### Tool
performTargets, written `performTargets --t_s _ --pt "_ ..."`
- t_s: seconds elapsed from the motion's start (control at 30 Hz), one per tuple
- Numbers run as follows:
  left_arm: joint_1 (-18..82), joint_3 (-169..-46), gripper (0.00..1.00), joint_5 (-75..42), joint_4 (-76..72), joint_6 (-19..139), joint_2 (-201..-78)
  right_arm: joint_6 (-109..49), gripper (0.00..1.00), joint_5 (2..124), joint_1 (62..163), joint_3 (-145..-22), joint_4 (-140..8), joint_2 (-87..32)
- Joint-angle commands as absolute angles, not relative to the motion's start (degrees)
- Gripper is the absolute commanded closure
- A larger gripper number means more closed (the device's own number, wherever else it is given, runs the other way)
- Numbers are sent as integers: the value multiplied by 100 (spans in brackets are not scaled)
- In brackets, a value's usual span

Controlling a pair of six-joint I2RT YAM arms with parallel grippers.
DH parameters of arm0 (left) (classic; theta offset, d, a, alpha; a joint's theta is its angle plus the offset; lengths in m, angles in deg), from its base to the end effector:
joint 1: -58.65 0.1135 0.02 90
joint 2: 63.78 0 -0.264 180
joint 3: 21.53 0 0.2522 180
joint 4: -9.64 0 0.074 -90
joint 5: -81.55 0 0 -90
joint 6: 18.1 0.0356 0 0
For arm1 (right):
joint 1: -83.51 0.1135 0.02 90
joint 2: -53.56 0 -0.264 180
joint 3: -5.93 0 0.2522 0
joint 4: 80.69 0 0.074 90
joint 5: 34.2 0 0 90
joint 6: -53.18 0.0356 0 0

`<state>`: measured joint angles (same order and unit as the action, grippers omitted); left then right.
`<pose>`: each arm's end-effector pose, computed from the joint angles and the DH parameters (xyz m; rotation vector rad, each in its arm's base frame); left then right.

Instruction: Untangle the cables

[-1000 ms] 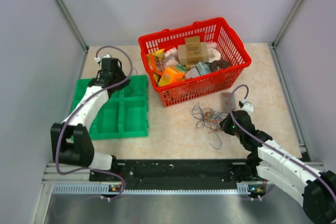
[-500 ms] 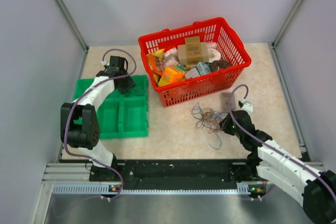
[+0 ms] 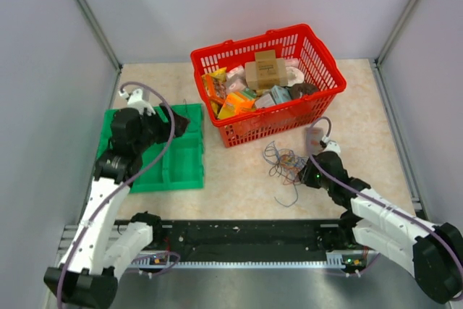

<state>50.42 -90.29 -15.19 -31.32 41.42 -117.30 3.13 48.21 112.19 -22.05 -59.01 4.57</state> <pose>0.2022 -0.0335 0.3446 -0.3224 2.0341 -0.5429 0.1448 0.0739 0.1482 0.2988 2.3326 0.4517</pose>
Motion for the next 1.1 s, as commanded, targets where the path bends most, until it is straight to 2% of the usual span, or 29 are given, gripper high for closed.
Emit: performTargets --t_s 0.0,0.17,0.27,0.43,0.5,0.63,0.77,0.97,1.07 --pt "4295 -8215 25 -3183 -2329 4572 -11126 -95 73 5526 11198 -2321 -6489 373" --pt "1721 -7205 35 -1911 -1040 4106 -10764 -307 73 6308 11260 -2330 -6823 127" --pt "446 -6790 39 -1173 -186 3973 -11026 -237 78 6687 11339 -2321 -7044 4" --pt "-962 -7508 33 -20 -376 4394 -12501 18 82 7083 11523 -2242 -7413 4" --pt "-1305 -7869 31 349 -614 4596 -13151 141 83 7346 11559 -2225 -7571 39" --pt "-1439 -8160 29 280 -518 4633 -13971 641 83 7295 11568 -2250 -7441 232" --pt "-1439 -8170 39 140 -159 4580 -14341 1413 83 7032 11568 -2453 -6774 460" --pt "-1439 -8468 36 -89 -140 4518 -14921 2478 83 7233 11559 -2707 -6272 733" --pt "-1439 -8451 41 156 -210 4352 -14905 2532 84 7224 11550 -2883 -6026 943"
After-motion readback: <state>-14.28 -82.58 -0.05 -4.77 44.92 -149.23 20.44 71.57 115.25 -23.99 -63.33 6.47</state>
